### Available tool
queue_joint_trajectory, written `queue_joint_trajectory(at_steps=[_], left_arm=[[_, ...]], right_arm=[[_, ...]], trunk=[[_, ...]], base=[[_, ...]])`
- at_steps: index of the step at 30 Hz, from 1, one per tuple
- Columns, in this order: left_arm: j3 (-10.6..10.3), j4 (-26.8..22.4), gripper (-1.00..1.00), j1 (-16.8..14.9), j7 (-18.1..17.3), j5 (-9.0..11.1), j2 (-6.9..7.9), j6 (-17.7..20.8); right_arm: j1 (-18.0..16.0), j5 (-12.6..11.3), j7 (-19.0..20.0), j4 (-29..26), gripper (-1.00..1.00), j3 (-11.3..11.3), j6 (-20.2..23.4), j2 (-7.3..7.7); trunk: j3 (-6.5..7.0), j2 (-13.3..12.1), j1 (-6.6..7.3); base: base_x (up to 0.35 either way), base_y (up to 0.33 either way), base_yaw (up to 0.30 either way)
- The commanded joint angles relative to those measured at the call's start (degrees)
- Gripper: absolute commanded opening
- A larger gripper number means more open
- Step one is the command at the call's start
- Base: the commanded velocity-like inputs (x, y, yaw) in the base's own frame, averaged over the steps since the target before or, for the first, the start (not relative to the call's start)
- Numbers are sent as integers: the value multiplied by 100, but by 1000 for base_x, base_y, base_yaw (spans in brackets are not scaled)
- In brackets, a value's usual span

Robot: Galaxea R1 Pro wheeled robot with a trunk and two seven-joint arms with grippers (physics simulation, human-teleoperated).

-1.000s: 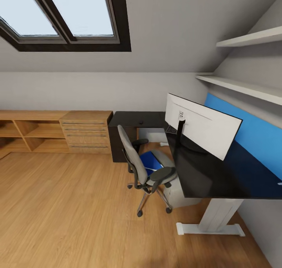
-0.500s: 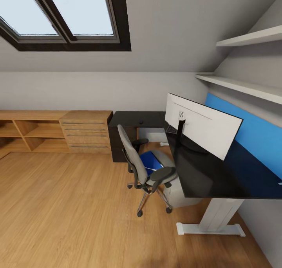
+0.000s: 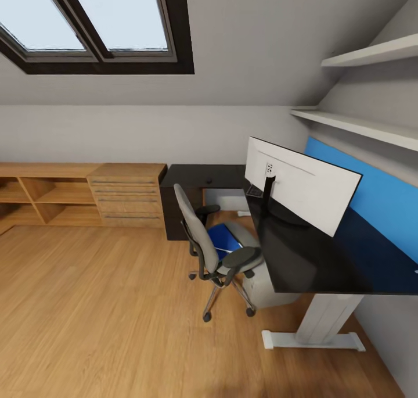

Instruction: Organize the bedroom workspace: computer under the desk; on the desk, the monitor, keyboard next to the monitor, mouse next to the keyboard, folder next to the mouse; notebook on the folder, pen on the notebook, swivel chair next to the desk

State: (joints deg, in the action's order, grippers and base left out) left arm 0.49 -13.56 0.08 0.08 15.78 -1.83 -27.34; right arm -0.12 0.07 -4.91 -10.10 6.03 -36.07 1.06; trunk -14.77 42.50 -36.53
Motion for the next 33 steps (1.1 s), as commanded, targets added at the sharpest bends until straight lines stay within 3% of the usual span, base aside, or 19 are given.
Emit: queue_joint_trajectory(at_steps=[1,33], left_arm=[[4,-6,100,1,1,13,-2,-7],[4,-2,100,1,1,13,-2,18]], right_arm=[[-2,2,-1,-1,100,13,-14,-1],[-3,2,-1,-1,100,13,-14,-1]], trunk=[[-25,47,-24],[-599,1330,-727]], base=[[0,0,0],[0,0,0]])
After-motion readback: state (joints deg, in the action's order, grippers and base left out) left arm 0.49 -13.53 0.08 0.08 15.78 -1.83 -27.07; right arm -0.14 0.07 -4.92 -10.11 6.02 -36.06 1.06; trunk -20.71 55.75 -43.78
